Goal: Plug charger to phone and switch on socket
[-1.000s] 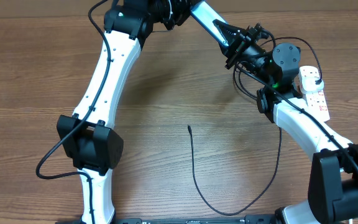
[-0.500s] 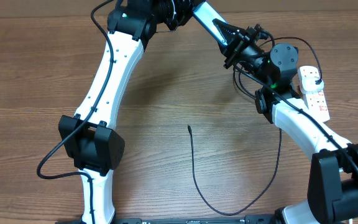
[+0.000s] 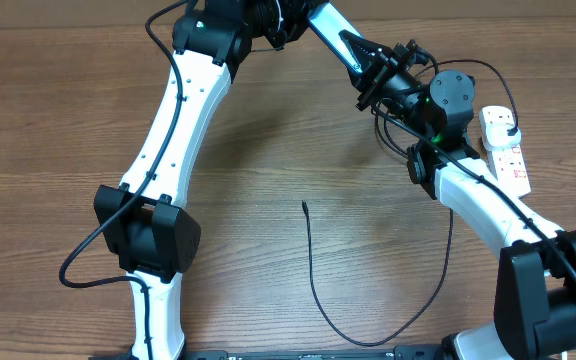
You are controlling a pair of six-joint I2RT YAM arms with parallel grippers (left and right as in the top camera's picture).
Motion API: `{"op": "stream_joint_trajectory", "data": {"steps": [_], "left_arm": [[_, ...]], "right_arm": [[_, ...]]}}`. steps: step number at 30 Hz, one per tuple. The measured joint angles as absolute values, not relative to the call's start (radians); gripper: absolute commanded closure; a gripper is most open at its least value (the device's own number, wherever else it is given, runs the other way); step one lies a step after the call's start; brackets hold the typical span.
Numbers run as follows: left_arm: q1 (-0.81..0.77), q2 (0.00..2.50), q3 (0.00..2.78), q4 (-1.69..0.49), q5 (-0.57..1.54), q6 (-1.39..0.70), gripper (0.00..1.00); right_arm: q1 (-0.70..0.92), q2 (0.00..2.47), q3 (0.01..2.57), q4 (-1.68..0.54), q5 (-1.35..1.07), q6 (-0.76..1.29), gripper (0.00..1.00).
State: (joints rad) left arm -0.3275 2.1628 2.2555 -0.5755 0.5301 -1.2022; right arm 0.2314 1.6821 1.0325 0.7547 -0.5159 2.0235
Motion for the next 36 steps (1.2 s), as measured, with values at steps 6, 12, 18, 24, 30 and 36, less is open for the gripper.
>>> {"op": "stream_joint_trajectory", "data": {"steps": [6, 12, 18, 24, 30, 36], "left_arm": [[-0.328, 2.163, 2.255, -0.575, 0.53, -1.224, 0.86], [-0.328, 2.163, 2.255, -0.575, 0.53, -1.227, 0.93], [-0.327, 2.163, 2.255, -0.579, 0.526, -1.24, 0.95], [-0.328, 2.163, 2.255, -0.577, 0.521, -1.237, 0.96], [-0.327, 2.165, 2.254, -0.578, 0.487, -1.232, 0.96], [-0.327, 2.165, 2.254, -0.578, 0.485, -1.232, 0.96]], "right_arm": [[0.232, 1.682, 1.032, 0.746, -0.52, 2.024, 0.96], [0.232, 1.682, 1.032, 0.746, -0.52, 2.024, 0.96], [0.234, 1.682, 1.032, 0.743, -0.519, 2.024, 0.96], [0.235, 1.682, 1.032, 0.748, -0.529, 2.024, 0.74], [0.262, 1.679, 1.032, 0.764, -0.574, 2.024, 0.47], [0.262, 1.679, 1.032, 0.762, -0.579, 2.024, 0.07]]}}
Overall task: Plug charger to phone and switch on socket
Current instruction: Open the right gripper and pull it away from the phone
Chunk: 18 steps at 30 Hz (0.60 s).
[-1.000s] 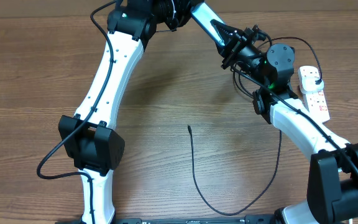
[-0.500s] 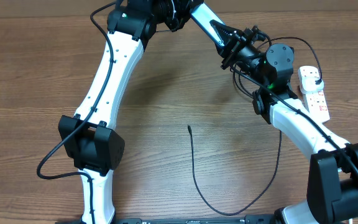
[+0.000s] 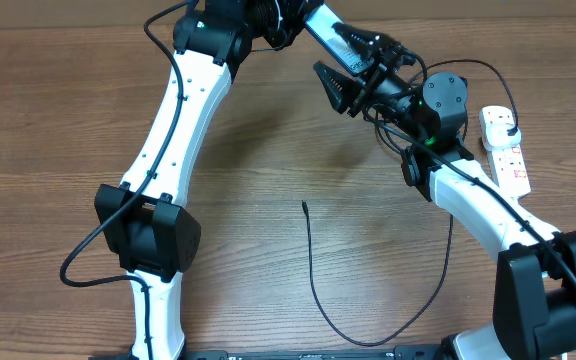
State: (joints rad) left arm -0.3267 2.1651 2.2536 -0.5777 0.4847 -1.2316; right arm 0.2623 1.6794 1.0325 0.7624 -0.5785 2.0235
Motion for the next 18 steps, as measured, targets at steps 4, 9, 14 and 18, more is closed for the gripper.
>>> {"op": "stream_joint_trajectory", "data": {"steps": [4, 9, 14, 18], "left_arm": [[-0.313, 2.165, 2.253, -0.579, 0.487, -1.231, 0.96], [-0.253, 2.165, 2.252, -0.579, 0.527, -1.209, 0.96], [-0.103, 2.166, 2.252, -0.579, 0.656, -1.135, 0.96], [0.029, 2.168, 2.252, -0.582, 0.841, -1.0, 0.96]], "right_arm": [[0.262, 1.679, 1.032, 0.765, -0.588, 2.024, 0.0], [0.249, 1.679, 1.032, 0.766, -0.643, 2.022, 0.0], [0.199, 1.679, 1.033, 0.759, -0.754, 1.987, 0.0], [0.163, 1.679, 1.034, 0.735, -0.869, 1.865, 0.0]]}}
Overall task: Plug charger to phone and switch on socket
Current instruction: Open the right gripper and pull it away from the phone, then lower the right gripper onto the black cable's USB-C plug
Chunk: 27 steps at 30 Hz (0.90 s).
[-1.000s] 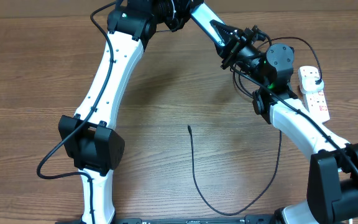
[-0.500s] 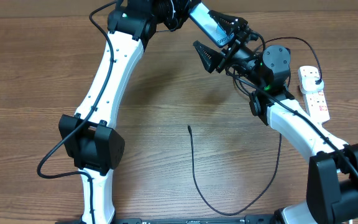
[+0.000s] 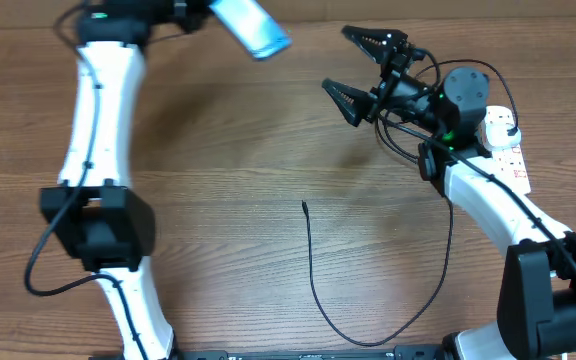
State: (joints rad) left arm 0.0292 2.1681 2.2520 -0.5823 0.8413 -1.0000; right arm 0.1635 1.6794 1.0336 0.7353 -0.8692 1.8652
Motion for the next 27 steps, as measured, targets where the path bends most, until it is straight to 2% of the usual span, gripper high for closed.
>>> {"op": "stream_joint_trajectory", "data": {"steps": [4, 7, 15, 20, 27], "left_arm": [[0.109, 2.168, 2.252, -0.638, 1.06, -0.809, 0.96], [0.113, 2.168, 2.252, -0.743, 1.198, -0.63, 0.96], [0.08, 2.168, 2.251, -0.965, 1.33, -0.223, 0.96], [0.078, 2.168, 2.251, -1.008, 1.352, -0.066, 0.96], [0.078, 2.168, 2.251, -1.011, 1.358, 0.035, 0.96]], "right_arm": [[0.157, 1.678, 1.036, 0.681, -1.0, 1.632, 0.0], [0.161, 1.675, 1.045, 0.514, -1.11, 1.438, 0.0], [0.208, 1.673, 1.053, -0.176, -1.217, 0.9, 0.0], [0.313, 1.673, 1.053, -0.513, -1.02, 0.667, 0.0], [0.481, 1.673, 1.058, -0.749, -0.587, 0.526, 0.0]]}}
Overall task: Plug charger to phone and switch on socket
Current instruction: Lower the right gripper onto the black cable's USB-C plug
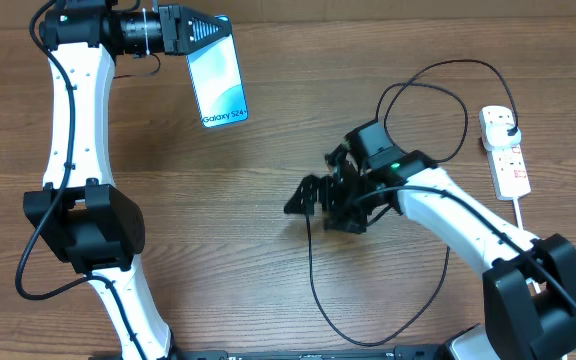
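My left gripper [204, 34] is raised at the far left and shut on the top end of a phone [218, 85], whose pale blue screen faces the overhead camera. The black charger cable [313, 285] runs from the plug in the white socket strip [505, 160] in a big loop across the table. Its free end lies at the table's middle, partly hidden under my right gripper [308, 195]. That gripper is low over the tip, its dark fingers [298, 201] apparently spread.
The cable also loops [438, 68] at the back right, close to the right arm. The strip lies near the right edge of the wooden table [218, 240]. The left arm's base stands at the front left.
My right gripper has moved from up near the back, wide open, down to the cable's free end at the middle. The left arm has turned the phone so its screen faces up.
Both grippers met at the back right, with the phone between them. Then the right gripper stood open while the left arm still held the phone. The left arm then had the phone at the back left. Now the right gripper is down at the cable tip.
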You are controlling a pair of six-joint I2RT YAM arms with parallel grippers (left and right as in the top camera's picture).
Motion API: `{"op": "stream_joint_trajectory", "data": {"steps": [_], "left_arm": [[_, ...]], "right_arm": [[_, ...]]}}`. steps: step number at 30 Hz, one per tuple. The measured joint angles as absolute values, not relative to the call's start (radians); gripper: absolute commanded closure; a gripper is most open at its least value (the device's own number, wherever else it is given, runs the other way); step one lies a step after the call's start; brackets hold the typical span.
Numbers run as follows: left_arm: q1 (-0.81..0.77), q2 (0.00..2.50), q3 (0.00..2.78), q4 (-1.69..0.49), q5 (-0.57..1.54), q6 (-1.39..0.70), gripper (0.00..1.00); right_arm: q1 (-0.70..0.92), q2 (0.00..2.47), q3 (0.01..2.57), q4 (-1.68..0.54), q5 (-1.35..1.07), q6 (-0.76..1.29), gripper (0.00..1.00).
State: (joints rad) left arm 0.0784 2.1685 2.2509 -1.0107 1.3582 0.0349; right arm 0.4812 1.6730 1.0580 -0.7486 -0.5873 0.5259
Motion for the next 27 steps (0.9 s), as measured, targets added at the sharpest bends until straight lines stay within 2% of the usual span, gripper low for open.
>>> {"op": "stream_joint_trajectory", "data": {"steps": [5, 9, 14, 22, 27], "left_arm": [[0.078, 2.168, 2.251, -1.01, 1.353, 0.059, 0.96], [0.078, 2.168, 2.251, -1.01, 1.341, 0.063, 0.96], [0.078, 2.168, 2.251, -1.005, 1.33, 0.063, 0.96], [0.078, 2.168, 2.251, -1.002, 1.327, 0.063, 0.96], [0.078, 2.168, 2.251, -1.002, 1.312, 0.063, 0.96]], "right_arm": [[0.538, 1.673, 1.061, -0.812, -0.306, 0.498, 0.0], [0.553, 1.673, 1.062, -0.796, -0.179, 0.47, 0.0], [0.553, 1.7, 1.105, -0.811, -0.102, 0.427, 0.04], [0.623, 1.829, 1.28, -0.945, 0.04, 0.394, 0.03], [0.657, 1.83, 1.287, -0.944, 0.049, 0.385, 0.12]]}}
